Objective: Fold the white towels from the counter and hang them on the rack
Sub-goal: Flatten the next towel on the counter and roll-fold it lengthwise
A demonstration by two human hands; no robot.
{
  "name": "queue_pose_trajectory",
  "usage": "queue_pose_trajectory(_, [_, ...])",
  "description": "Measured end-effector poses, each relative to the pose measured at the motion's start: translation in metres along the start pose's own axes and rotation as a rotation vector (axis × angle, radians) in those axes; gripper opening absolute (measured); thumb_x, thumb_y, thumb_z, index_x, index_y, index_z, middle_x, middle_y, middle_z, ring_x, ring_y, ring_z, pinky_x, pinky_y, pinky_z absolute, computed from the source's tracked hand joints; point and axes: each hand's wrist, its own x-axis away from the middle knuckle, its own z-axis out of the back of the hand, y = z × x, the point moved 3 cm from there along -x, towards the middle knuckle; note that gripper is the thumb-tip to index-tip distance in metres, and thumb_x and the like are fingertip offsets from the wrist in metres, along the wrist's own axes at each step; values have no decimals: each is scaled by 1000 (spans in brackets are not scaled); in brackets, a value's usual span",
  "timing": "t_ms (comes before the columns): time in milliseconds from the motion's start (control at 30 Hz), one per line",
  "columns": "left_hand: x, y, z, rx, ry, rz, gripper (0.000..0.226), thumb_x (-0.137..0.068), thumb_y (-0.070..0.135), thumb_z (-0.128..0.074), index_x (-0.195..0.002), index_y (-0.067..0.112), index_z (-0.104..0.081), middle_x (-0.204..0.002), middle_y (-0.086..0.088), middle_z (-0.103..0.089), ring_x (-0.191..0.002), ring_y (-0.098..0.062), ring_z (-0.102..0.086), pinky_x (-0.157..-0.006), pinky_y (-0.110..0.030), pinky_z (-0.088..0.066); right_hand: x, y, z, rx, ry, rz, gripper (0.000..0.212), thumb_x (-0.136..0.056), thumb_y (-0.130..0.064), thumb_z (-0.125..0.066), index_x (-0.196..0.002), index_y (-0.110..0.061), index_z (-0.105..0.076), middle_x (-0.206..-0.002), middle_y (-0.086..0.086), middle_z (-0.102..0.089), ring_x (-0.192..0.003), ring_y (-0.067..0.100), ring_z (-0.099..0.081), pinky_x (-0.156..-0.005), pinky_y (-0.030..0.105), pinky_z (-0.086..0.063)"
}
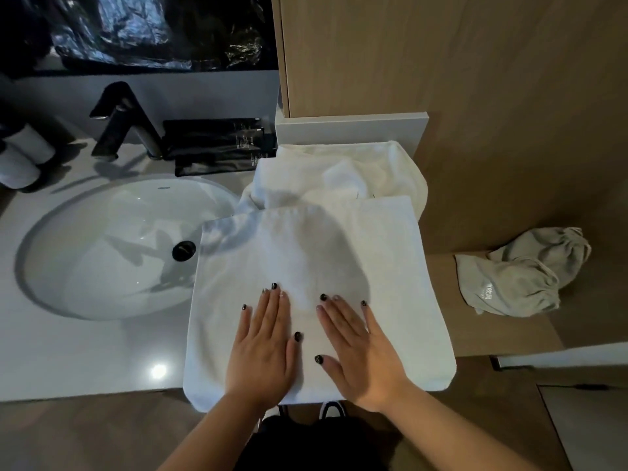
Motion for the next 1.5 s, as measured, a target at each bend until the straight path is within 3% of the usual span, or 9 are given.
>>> queue_pose_trajectory(300, [17,-25,5,-33,-73,114,69,-101,54,-8,-157,15,0,-165,-3,7,-152,-17,12,-121,-41,3,29,50,10,-25,-21,-144,75,-99,-62,-12,-157,-13,-8,-164,2,-10,-152,20,-4,-121,47,-15])
queue_pose_trajectory(500, [24,-27,9,17,-130,144,74,-92,63,5,-152,22,21,-159,2,29,-145,-13,31,-120,-36,16,30,61,11,25,-77,-198,80,-94,-67,0,-156,-16,6,-163,-1,11,-149,18,14,-119,43,5])
queue_pose_trajectory(667, [48,-17,26,457,-10,265,60,-101,44,-33,-155,19,-24,-163,6,-9,-146,-3,3,-118,-26,5,37,31,30,-282,-30,-209,85,-85,-64,8,-157,-19,-2,-162,-9,11,-145,5,21,-118,29,15])
queue_pose_trajectory(767, [81,-8,38,770,175,391,43,-99,13,-51,-141,21,-48,-153,12,-35,-141,-2,-28,-118,-27,-21,58,-13,29,-589,95,-239,58,-102,-47,-24,-153,-23,-29,-161,-14,-13,-148,0,2,-122,26,-1])
queue_pose_trajectory(933, [133,-30,34,935,391,716,23,-87,2,-62,-86,21,-50,-101,0,-53,-91,-9,-56,-73,-26,-49,83,-81,11,-973,195,-381,28,-101,-16,-49,-121,-27,-65,-139,-19,-50,-132,-12,-35,-108,6,-25])
queue_pose_trajectory(1000, [137,-52,24,1014,372,856,18,-79,11,-69,-82,9,-51,-87,-11,-55,-78,-21,-56,-75,-42,-53,89,-98,9,-1084,231,-477,27,-100,-10,-50,-108,-27,-69,-124,-14,-62,-110,-15,-52,-93,5,-38])
queue_pose_trajectory(1100, [129,-75,12,1272,199,1009,43,-84,11,-75,-119,6,-50,-108,-9,-55,-102,-22,-55,-98,-40,-46,95,-119,5,-1222,252,-596,27,-100,-7,-49,-99,-22,-72,-91,-14,-68,-66,-14,-58,-62,6,-41])
queue_pose_trajectory(1267, [123,-86,-1,1274,-20,857,43,-86,18,-74,-122,7,-53,-115,-7,-62,-107,-23,-59,-89,-30,-42,102,-147,4,-1199,198,-621,25,-97,-6,-51,-94,-17,-74,-99,-9,-72,-94,-3,-63,-85,15,-45])
queue_pose_trajectory(1500, [129,-85,-8,1166,-134,751,20,-86,22,-74,-97,10,-63,-98,-4,-65,-90,-18,-58,-81,-30,-42,117,-177,-5,-1072,-7,-560,34,-98,-7,-52,-82,-35,-65,-94,-16,-67,-97,2,-62,-80,6,-42])
